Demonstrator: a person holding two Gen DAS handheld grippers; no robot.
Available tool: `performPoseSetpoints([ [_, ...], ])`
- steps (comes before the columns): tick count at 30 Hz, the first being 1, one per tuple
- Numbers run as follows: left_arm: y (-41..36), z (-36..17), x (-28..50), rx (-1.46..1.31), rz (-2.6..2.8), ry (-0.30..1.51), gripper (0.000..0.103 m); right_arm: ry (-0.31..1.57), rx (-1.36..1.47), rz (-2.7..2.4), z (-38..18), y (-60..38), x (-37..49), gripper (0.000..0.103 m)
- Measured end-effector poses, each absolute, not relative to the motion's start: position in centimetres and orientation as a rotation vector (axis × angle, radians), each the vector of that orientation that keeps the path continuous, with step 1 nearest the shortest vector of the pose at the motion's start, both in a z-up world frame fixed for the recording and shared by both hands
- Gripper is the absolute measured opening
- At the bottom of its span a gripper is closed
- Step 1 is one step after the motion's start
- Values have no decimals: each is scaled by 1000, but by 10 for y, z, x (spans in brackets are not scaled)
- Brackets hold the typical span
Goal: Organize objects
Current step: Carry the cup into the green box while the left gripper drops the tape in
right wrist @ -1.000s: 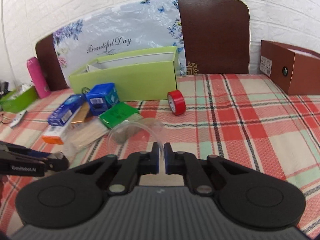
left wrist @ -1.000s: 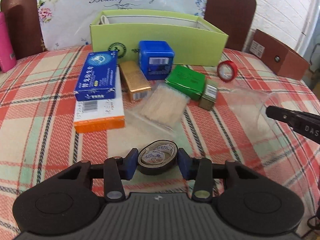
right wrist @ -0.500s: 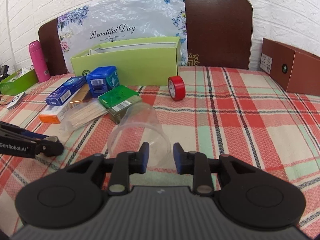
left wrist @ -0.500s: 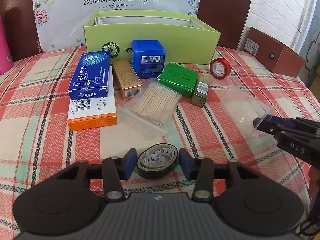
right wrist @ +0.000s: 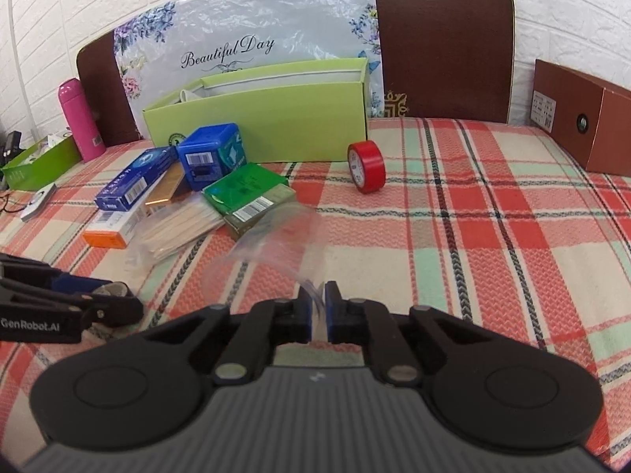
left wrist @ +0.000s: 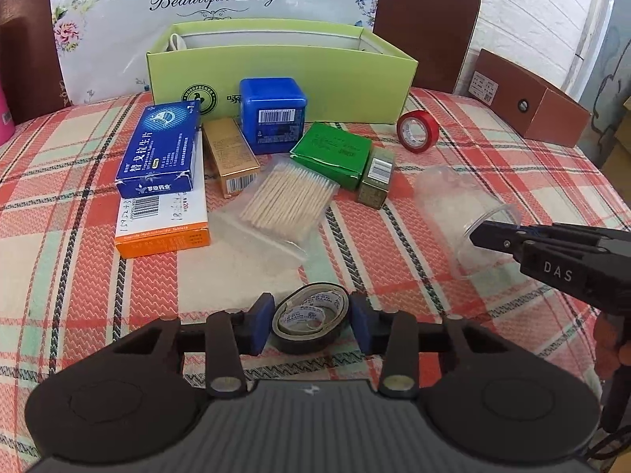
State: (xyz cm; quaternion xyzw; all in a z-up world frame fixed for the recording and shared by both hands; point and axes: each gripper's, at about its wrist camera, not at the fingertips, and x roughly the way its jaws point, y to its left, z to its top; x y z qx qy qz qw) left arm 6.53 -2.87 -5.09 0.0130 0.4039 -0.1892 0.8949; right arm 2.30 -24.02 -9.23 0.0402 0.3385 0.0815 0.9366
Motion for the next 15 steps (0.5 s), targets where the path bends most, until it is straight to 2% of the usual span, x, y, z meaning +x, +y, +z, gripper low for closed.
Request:
performPoseSetpoints([
  [7,-27,-28,60,30,-372,778,43,627,68,195,-68,-235,16,6],
  [15,-21,23,75,17,-355,636,43,492,86,218,-21,-241,18,6],
])
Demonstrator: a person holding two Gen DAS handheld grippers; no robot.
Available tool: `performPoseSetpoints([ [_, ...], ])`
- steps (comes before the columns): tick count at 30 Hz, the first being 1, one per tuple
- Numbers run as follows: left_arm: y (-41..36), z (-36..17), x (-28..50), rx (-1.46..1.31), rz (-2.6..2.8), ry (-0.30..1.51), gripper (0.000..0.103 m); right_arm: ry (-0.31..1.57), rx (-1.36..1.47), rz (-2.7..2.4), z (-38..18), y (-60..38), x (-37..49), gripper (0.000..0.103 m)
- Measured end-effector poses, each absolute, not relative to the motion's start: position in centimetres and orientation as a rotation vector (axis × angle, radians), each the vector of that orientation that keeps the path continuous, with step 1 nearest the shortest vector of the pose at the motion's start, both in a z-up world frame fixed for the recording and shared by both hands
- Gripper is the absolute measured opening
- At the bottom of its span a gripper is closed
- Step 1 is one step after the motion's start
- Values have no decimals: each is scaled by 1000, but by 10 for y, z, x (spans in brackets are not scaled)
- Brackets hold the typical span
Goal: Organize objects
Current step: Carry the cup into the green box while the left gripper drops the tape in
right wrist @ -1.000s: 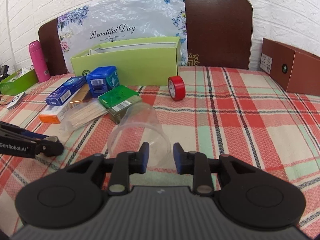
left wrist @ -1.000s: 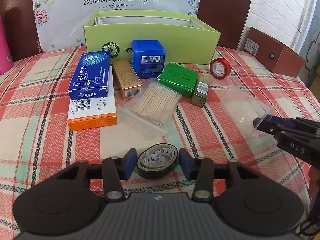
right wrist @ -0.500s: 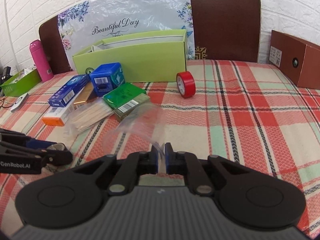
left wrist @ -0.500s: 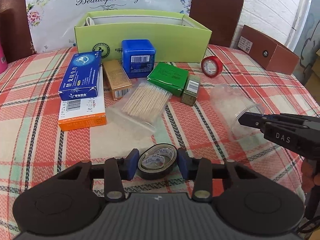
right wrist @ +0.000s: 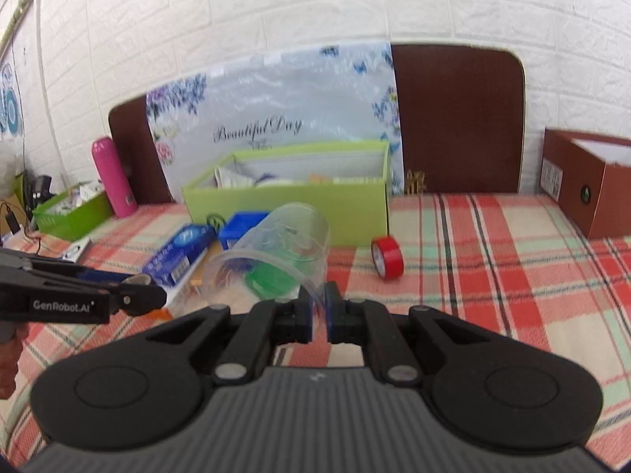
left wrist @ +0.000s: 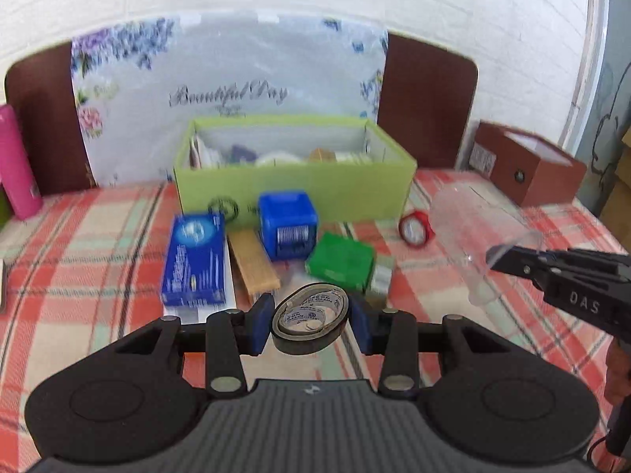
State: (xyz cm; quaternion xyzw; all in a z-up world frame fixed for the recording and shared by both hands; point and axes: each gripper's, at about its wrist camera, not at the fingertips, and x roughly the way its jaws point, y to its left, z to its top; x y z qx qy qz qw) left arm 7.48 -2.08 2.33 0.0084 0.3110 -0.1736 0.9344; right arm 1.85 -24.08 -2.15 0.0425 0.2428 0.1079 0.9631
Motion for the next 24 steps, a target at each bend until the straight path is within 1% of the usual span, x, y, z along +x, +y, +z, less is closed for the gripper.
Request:
performPoseSetpoints([
  [8,-29,78,116,48,-336,502,43,364,60,196,21,-242,62,6],
  [13,-31,100,163,49,-286,461,44,321,33,172,36,-239,107,6],
  [17,-34,99,207,35,-252,478,44,329,32,153,31,-238,148,6],
  [24,-43,78,265,32,-218,533,44,358,-4,111,4,-230,206,6],
])
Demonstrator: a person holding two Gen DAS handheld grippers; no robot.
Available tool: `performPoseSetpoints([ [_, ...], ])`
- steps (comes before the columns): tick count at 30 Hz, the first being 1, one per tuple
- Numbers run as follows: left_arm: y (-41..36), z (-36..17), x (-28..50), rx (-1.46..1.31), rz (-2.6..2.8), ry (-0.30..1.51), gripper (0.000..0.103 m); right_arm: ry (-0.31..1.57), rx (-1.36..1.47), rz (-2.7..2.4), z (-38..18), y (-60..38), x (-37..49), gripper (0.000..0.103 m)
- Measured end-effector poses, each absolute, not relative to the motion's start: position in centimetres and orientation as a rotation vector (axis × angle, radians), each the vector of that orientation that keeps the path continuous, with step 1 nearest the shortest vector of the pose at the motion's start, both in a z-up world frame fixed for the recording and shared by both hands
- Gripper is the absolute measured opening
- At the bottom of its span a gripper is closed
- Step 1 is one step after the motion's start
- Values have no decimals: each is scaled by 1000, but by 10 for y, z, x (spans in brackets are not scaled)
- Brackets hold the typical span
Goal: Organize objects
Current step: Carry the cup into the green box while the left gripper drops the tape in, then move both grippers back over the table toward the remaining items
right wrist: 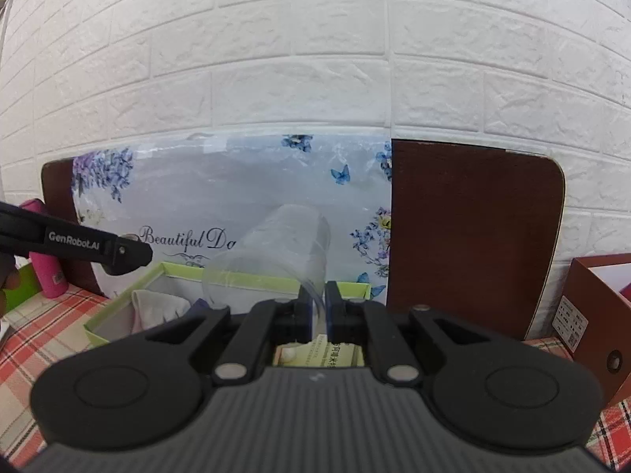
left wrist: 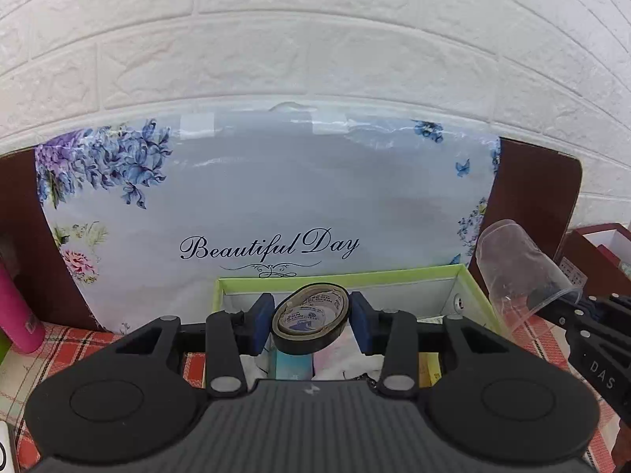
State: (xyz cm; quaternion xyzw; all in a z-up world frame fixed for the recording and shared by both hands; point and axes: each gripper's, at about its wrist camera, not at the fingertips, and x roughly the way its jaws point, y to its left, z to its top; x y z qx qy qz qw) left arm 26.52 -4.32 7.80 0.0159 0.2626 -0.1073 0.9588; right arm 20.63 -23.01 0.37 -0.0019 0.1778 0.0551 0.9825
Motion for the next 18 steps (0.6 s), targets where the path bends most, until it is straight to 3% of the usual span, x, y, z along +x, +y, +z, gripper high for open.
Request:
performPoseSetpoints([
  [3,-48,62,283,43,-206,556,44,392,-44,101,-17,-223,227,8],
  [4,-49,54,289,52,-204,564,55,414,-73,115,-26,-220,233,17],
  [5,-50,46,292,63,-198,580,75,444,-107,121,-35,-217,238,28],
  [6,-51,37,295,76,-178,601,81,459,-138,107,-43,-214,240,51],
  [7,-51,29,296,89,-152,616,84,451,-168,89,-50,-212,238,59],
  [9,-49,16,294,113,-131,632,84,430,-196,71,-59,-209,231,62],
  [13,-43,6,289,111,-128,651,84,416,-142,57,-62,-214,220,82],
  [18,-38,21,272,90,-135,631,84,399,-103,61,-48,-219,205,88],
])
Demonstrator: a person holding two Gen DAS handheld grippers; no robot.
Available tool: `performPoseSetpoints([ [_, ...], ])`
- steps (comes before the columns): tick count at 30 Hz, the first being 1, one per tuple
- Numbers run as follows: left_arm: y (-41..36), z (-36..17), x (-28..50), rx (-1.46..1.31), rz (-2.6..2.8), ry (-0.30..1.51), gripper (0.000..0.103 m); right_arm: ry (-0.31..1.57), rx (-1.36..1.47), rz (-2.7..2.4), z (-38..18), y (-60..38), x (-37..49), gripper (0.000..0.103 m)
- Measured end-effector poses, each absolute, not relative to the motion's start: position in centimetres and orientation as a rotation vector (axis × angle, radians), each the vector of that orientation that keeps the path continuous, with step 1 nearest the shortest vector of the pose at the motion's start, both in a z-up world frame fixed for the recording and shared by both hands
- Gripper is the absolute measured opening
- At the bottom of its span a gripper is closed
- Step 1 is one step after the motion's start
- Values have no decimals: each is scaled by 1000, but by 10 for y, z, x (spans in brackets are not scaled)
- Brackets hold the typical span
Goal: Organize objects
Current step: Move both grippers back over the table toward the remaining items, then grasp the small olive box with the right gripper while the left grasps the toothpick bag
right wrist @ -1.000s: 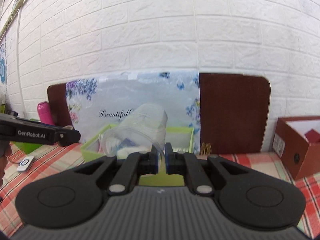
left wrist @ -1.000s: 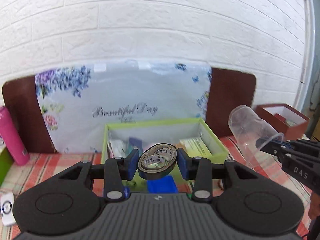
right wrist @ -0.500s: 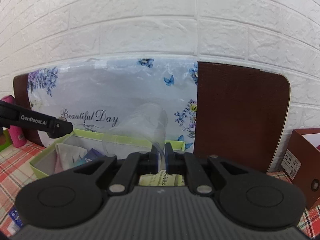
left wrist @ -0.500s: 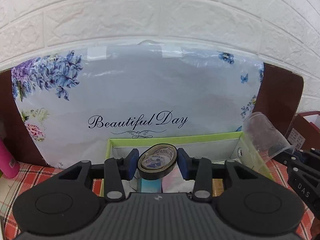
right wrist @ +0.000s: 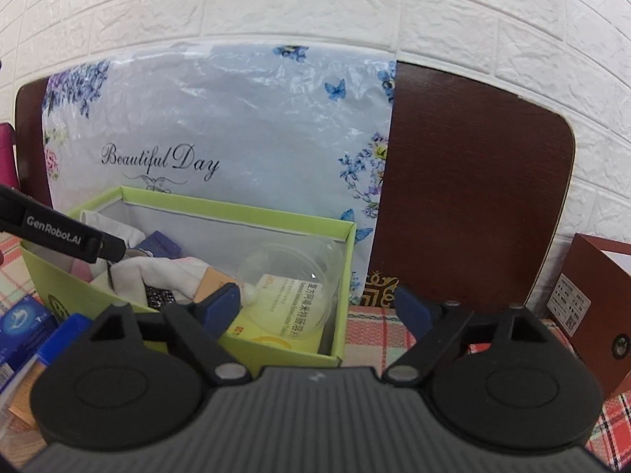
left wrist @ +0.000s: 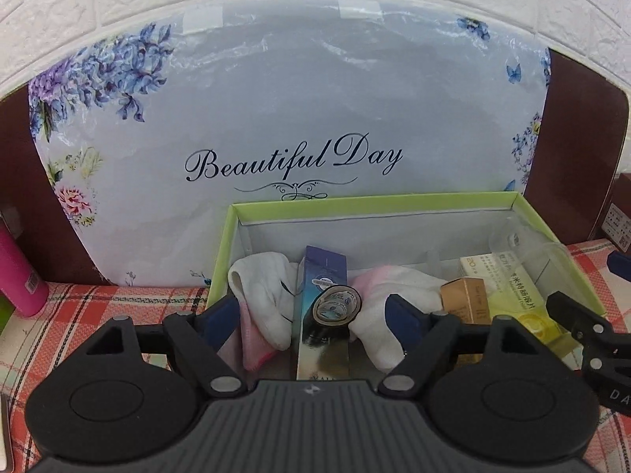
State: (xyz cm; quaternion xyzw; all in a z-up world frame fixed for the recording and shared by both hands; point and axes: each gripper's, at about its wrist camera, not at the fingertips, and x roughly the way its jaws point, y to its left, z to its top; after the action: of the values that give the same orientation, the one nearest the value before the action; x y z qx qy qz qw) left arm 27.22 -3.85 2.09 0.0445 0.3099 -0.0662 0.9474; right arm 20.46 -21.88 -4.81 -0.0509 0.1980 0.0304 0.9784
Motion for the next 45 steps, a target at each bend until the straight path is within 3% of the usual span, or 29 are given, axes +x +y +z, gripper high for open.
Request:
performPoseSetpoints([
  [7,-47,56,230,98,-87,618,84,326,-13,90,-10,-229,158,103],
  [26,-41,43,129,-8,-119,687,85,394,101,105,-19,-246,47,103],
  [37,-19,-2,99,-9,-174,768,85,522,149,152,-59,-241,24,103],
  [39,-18,-11,94,-5,-222,776,82,542,143,150,-65,-242,19,103],
  [41,-21,-19,93,1,-265,789,74,558,141,147,-71,-243,15,103],
  [45,-36,-36,105,35,-295,798,74,576,154,153,-76,-246,8,103],
])
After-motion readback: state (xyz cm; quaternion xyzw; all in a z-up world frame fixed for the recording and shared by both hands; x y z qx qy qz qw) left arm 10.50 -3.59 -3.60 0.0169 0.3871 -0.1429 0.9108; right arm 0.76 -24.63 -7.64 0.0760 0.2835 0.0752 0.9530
